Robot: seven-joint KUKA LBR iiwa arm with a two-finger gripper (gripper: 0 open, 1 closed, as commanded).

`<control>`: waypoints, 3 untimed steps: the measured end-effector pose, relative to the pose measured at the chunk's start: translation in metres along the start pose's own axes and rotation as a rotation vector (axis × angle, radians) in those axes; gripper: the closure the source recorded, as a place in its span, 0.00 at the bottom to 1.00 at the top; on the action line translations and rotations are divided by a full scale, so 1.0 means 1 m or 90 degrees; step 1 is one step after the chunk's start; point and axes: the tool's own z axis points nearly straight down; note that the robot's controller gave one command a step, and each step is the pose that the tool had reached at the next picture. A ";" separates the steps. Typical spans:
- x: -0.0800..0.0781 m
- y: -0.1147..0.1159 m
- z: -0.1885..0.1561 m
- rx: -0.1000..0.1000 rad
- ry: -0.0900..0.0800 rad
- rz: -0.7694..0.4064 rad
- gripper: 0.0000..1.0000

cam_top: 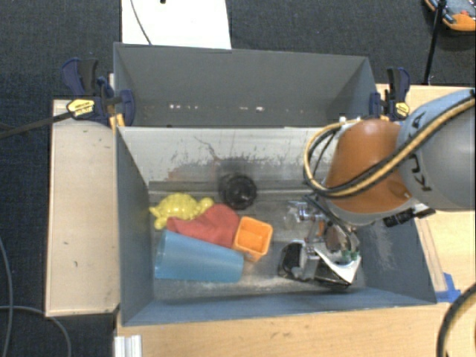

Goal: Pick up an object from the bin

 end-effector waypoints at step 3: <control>0.017 -0.013 0.055 0.001 -0.003 0.112 1.00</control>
Offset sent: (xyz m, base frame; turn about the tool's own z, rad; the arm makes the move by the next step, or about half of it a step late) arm -0.0265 -0.0281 -0.0443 0.0050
